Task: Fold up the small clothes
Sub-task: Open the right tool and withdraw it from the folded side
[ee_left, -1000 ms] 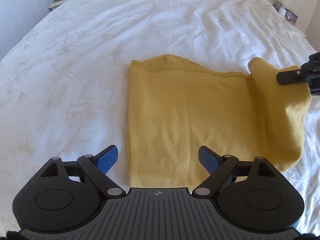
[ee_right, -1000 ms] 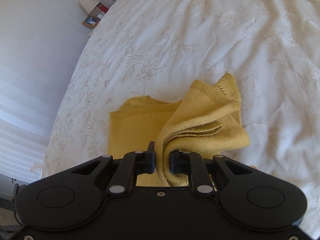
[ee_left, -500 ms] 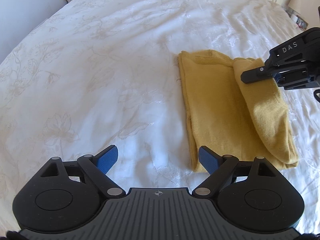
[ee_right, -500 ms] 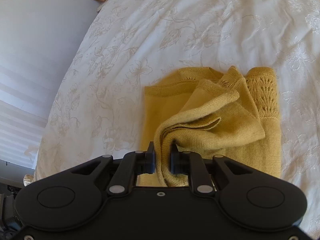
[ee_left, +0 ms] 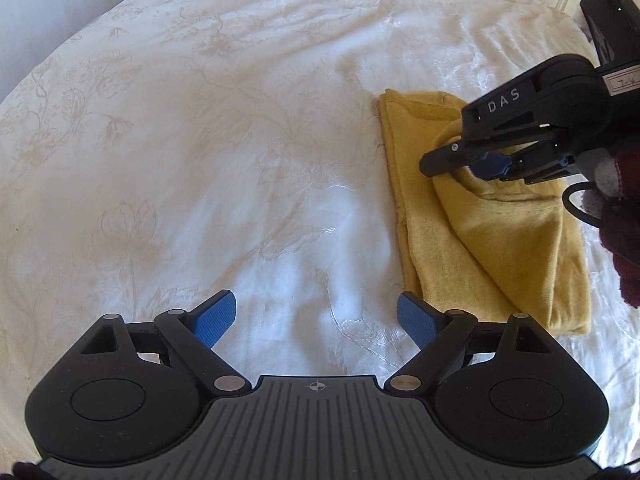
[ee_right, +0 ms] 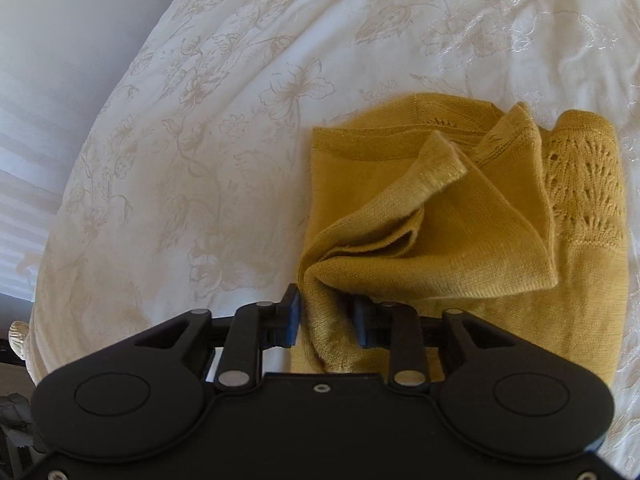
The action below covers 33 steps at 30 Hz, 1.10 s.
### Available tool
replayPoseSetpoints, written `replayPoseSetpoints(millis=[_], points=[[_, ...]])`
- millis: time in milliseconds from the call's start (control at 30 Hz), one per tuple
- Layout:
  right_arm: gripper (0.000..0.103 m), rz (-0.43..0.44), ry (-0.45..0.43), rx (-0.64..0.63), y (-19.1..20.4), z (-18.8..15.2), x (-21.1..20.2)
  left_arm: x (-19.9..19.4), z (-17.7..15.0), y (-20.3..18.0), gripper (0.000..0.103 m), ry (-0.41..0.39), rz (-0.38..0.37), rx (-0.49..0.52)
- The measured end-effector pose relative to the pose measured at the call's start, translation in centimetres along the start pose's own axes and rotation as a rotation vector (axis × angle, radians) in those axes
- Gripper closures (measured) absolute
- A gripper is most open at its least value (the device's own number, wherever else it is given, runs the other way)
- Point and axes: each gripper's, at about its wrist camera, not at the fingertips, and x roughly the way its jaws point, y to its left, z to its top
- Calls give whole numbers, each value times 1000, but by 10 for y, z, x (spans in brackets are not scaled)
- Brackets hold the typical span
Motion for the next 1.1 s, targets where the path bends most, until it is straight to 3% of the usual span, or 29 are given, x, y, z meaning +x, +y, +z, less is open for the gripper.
replayPoseSetpoints(millis=[167,267,367,600,733,867,1033,1100], points=[[58,168,-60,-37,10,-1,-26,4,4,2,15,10,-11,6],[58,196,-114,-18,4,-3,-48,5,7,1,15,9,-15,17],[58,152,-157,18,-16,-8,-67,5,12,0,15,-1,-24,29],[58,-16,-157,58,-62,-38,-79,6,38,-13,15,-33,-54,87],[51,-38,-114,116,-82,-60,-71,13,65,-34,15,-71,-93,112],[51,-45,-31,163,-97,-75,-59,29,90,-61,15,-101,-114,139],[52,-33,2,166,-100,-74,-58,63,109,-80,15,-83,-83,105],[46,-35,-7,142,-100,-68,-64,78,109,-79,15,-49,-55,86]])
